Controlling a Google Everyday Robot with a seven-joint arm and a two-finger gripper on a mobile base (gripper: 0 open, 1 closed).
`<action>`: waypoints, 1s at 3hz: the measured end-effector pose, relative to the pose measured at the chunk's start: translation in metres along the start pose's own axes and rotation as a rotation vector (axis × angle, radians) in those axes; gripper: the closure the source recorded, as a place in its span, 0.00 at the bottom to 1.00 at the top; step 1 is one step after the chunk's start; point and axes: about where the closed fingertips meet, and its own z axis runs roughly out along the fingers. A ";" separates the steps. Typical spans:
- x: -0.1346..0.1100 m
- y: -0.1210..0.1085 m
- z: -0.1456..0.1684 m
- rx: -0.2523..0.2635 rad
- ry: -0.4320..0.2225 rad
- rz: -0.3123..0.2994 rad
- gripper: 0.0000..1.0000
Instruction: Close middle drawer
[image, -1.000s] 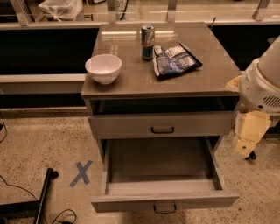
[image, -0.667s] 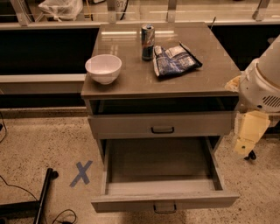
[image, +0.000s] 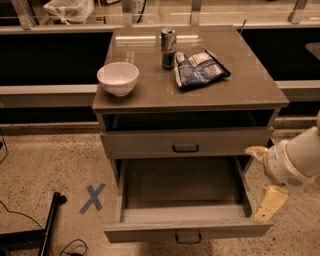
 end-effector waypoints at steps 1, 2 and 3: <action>0.008 -0.006 0.000 0.061 -0.129 -0.052 0.00; 0.008 -0.008 -0.001 0.070 -0.140 -0.125 0.00; 0.017 -0.014 0.019 0.036 -0.177 -0.121 0.00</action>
Offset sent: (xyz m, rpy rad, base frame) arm 0.0034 -0.0076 -0.0057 0.0955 -0.0891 0.0207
